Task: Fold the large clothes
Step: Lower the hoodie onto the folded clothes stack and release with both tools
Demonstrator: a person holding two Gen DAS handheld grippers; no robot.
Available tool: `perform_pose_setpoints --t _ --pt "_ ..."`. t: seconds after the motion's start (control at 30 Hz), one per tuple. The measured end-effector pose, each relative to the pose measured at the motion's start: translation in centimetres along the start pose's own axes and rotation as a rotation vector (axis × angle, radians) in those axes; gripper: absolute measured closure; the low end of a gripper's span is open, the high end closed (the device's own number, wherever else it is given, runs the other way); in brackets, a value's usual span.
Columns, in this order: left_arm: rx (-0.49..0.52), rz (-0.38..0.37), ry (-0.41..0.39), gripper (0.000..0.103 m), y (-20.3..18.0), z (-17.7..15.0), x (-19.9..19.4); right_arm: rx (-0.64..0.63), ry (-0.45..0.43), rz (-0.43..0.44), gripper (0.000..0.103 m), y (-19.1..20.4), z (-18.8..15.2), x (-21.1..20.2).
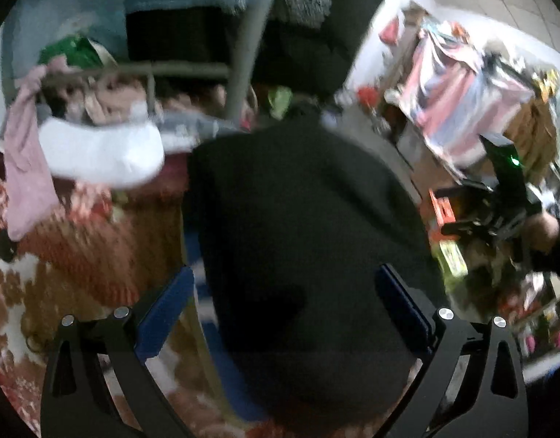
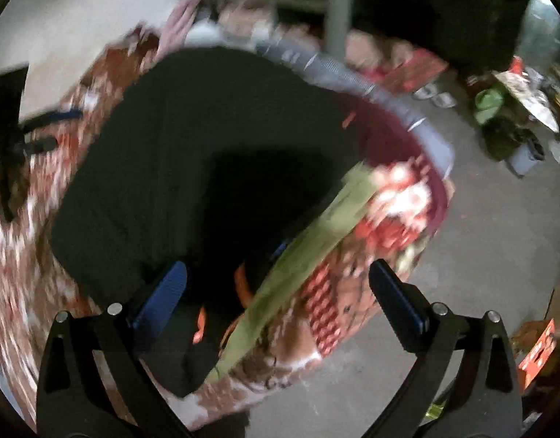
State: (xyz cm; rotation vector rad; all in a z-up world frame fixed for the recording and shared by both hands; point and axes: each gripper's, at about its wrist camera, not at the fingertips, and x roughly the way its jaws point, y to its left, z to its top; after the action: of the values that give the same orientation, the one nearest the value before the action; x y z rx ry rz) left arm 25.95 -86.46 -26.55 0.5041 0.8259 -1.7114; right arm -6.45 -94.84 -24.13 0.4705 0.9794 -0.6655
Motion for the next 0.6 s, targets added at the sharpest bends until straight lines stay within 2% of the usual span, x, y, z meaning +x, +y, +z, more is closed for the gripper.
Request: perform_pose_setpoints --t 0.1,0.2,0.3,0.33,0.37,0.4,0.47,0.53,0.6 --pt "0.033 0.072 0.020 0.005 -0.8 2.3 2.1 0.022 -0.085 0.016 0.005 0.4 3.2 -0.2" --pt "0.062 0.153 0.056 0.005 -1.7 4.1 5.6 -0.003 -0.109 -0.086 0.005 2.1 5.7 2.7" --pt "0.043 0.209 0.071 0.005 -1.3 4.9 8.5 0.082 -0.053 -0.156 0.005 1.0 6.7 7.2" --pt "0.032 0.246 0.079 0.004 -0.9 5.0 9.1 0.106 -0.047 -0.145 0.005 0.6 6.9 7.8" --pt "-0.010 0.239 0.091 0.004 0.1 4.9 9.9 0.133 -0.049 -0.108 0.005 -0.4 6.6 8.8" --pt "-0.043 0.223 0.086 0.004 0.9 4.7 10.1 0.145 -0.050 -0.107 0.005 -1.0 6.6 9.3" --pt "-0.129 0.192 0.068 0.004 2.9 4.3 10.5 0.110 -0.074 -0.153 0.005 -1.5 6.5 10.1" --pt "-0.138 0.173 0.071 0.004 4.4 3.9 10.9 0.055 -0.085 -0.169 0.005 -2.0 6.5 10.8" --pt "-0.127 0.173 0.083 0.004 4.9 3.8 11.2 0.065 -0.077 -0.150 0.005 -3.0 6.9 11.3"
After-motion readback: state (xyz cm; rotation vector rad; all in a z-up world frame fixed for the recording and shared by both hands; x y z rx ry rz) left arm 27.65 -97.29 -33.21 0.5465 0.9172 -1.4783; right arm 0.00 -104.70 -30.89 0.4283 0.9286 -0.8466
